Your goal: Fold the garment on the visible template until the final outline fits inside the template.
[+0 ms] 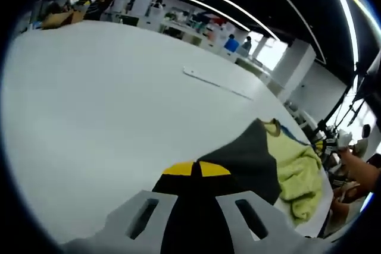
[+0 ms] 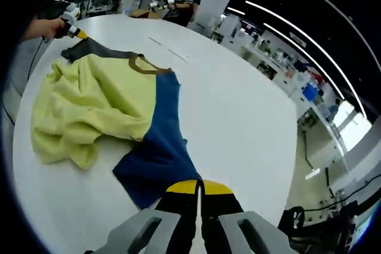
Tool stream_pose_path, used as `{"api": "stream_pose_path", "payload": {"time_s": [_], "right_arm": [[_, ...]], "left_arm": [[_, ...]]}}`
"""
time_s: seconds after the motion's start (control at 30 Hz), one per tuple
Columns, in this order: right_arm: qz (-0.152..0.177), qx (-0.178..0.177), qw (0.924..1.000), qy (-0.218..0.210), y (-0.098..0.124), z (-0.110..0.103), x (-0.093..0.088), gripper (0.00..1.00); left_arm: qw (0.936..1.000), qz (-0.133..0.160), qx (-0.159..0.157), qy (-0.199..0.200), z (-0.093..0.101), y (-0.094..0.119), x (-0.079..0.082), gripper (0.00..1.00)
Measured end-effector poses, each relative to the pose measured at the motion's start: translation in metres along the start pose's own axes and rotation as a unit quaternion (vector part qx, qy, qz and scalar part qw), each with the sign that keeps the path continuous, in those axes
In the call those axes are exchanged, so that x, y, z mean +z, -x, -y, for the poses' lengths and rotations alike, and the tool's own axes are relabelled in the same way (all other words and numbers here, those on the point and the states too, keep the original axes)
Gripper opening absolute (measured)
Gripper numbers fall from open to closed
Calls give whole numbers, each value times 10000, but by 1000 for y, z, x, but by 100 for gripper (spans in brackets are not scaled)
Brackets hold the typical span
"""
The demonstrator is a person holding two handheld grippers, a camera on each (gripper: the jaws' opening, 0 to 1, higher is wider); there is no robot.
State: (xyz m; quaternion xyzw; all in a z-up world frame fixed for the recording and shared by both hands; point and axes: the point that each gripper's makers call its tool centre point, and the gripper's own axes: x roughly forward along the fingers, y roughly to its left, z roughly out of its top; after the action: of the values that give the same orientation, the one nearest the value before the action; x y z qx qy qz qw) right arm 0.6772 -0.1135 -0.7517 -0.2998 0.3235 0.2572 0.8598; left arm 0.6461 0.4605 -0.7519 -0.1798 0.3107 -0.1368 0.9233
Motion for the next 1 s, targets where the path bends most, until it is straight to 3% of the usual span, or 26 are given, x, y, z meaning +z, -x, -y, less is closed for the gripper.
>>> {"api": "stream_pose_path", "payload": {"time_s": [0.3, 1.0], "right_arm": [[-63, 223, 9997, 32, -4, -15, -4, 0], [-106, 632, 9978, 197, -7, -51, 3, 0]], "left_arm": [[9999, -45, 115, 5, -9, -5, 5, 0], [9994, -69, 317, -141, -37, -33, 53, 0]]}}
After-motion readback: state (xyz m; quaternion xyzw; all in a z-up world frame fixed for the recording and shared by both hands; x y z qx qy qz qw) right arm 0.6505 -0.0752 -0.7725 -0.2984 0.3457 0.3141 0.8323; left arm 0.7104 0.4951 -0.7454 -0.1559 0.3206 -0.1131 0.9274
